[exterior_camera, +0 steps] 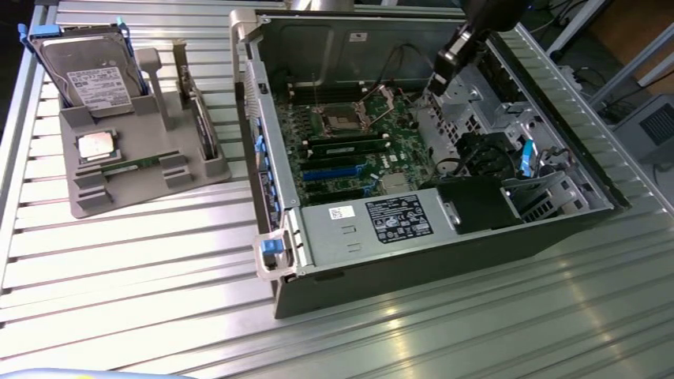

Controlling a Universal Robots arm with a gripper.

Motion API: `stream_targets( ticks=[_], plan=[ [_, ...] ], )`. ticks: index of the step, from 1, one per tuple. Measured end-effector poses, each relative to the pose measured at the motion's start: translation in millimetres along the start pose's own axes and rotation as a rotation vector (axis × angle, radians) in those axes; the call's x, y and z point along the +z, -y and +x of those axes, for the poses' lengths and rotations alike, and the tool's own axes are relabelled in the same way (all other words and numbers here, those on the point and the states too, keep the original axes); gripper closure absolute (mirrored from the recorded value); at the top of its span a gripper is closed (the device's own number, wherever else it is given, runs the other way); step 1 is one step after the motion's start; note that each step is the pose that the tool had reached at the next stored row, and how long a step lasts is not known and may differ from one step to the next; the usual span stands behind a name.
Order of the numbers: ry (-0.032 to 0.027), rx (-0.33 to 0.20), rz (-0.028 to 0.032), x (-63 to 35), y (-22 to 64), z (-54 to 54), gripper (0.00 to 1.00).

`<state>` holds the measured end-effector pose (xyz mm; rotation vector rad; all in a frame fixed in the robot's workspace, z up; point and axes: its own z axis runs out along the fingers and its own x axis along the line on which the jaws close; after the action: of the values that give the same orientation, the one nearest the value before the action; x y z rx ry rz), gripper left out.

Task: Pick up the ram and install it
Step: 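Press down the ram until it locks into place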

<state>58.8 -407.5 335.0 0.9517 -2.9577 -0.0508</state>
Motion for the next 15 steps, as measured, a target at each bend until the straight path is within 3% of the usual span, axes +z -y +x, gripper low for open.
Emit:
stream_targets(
  ticks=[15],
  plan=[
    [0.0111,0.267,-0.0059,0.1,0.0,0.0,0.89]
  ],
)
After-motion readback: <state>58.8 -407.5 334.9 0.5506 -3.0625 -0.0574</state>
